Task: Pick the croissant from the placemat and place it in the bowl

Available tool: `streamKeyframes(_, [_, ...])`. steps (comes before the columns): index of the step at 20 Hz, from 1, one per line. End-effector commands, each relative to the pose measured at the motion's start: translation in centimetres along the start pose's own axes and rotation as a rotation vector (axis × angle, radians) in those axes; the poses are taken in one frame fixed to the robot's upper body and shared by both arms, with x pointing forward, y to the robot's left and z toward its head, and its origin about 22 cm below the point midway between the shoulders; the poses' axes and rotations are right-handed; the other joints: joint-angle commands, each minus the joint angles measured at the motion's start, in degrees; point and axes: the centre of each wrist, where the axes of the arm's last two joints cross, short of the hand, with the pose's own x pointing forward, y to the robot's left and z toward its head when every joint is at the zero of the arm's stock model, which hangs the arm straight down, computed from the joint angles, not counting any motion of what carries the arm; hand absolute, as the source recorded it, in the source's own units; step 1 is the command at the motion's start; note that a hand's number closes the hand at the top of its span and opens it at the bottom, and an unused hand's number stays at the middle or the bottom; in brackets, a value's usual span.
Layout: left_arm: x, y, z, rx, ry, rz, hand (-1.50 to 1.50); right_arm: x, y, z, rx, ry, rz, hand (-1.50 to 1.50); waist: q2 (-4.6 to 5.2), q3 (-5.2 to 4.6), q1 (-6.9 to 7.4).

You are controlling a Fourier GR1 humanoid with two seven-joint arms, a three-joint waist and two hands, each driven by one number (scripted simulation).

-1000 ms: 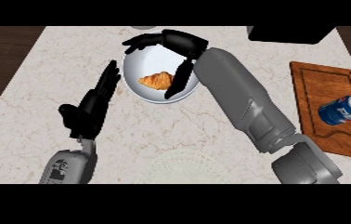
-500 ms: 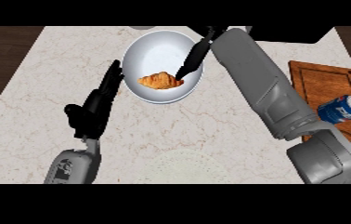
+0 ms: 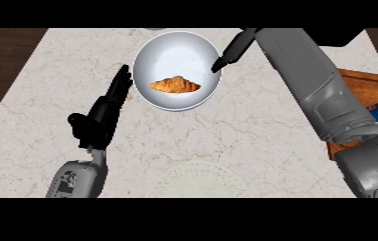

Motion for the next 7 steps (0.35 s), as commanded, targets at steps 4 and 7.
streamKeyframes(4, [0.1,-0.2,0.4,0.004,-0.003,0.002,0.00,-0.7,-1.8,3.0,0.124,-0.110,-0.114,-1.50,0.10,0.09,0.53])
streamKeyframes(7, [0.4,0.8,-0.1,0.005,-0.003,-0.005,0.00,-1.5,-1.4,3.4,0.124,-0.106,-0.116,-1.50,0.38,0.10,0.86])
